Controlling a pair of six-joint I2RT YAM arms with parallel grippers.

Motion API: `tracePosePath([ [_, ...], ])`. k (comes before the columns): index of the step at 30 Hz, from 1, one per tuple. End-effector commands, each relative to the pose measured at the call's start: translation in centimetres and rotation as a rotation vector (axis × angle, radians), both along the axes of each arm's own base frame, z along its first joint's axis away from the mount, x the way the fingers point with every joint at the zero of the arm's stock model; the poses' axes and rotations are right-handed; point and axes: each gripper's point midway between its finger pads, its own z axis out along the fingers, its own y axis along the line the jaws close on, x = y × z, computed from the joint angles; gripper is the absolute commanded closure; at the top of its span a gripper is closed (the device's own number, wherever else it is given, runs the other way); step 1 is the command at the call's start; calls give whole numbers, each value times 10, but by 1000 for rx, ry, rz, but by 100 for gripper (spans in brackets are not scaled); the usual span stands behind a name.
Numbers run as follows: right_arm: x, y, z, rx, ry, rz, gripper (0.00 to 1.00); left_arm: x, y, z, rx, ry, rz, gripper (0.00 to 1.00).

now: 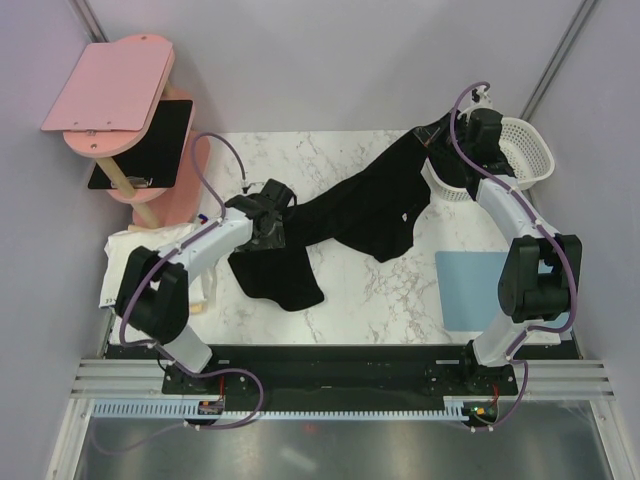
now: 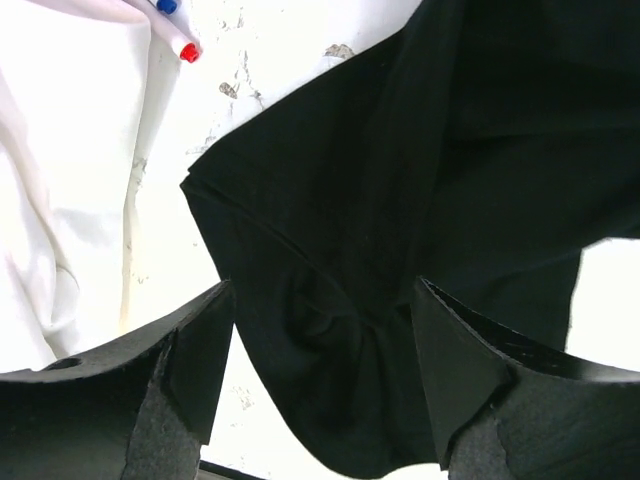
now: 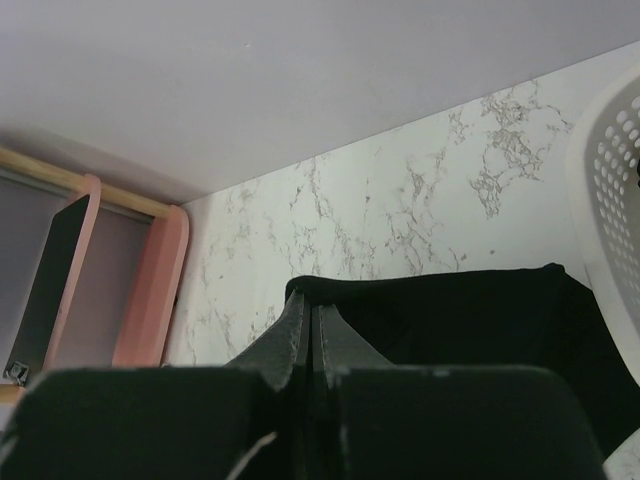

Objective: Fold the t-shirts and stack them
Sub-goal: Flatten out the tshirt

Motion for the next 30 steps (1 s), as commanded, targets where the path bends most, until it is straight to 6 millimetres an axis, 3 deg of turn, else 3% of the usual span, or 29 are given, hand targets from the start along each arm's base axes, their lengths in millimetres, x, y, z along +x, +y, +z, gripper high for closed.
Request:
tracePosePath([
  [1, -2, -1, 28, 9, -84, 8, 100, 11, 3, 0, 63, 5, -6, 24],
  [7, -3, -3, 29, 11, -85, 3, 100, 18, 0, -8, 77, 25, -17, 35],
  [10, -3, -3, 27, 12, -82, 5, 100, 22, -1, -8, 83, 22, -16, 92],
  [11, -4, -3, 28, 13, -82, 7, 100, 26, 0, -5, 92, 9, -11, 98],
  [15, -8, -2, 29, 9, -84, 17, 100, 32, 5, 15, 112, -40, -9, 98],
  [19, -21, 2, 40, -8, -90, 49, 100, 34, 13, 66, 112, -149, -7, 98],
  [20, -29, 2, 52, -24, -115, 55, 100, 33, 17, 91, 97, -205, -1, 98],
  [22, -40, 2, 58, -50, -110, 61, 100, 32, 21, 118, 93, -259, -6, 98],
  [23, -50, 2, 73, -62, -135, 64, 100, 31, 24, 144, 75, -314, -1, 98],
  [25, -64, 2, 78, -118, -126, 77, 100, 27, 27, 169, 65, -360, -14, 98],
  [26, -77, 2, 97, -137, -162, 76, 100, 27, 27, 188, 43, -399, -18, 98],
  [28, -94, -1, 104, -210, -165, 62, 100, 18, 32, 213, 28, -443, -28, 98],
  [30, -121, -3, 133, -256, -229, 39, 100, 8, 37, 242, 2, -502, -33, 98],
])
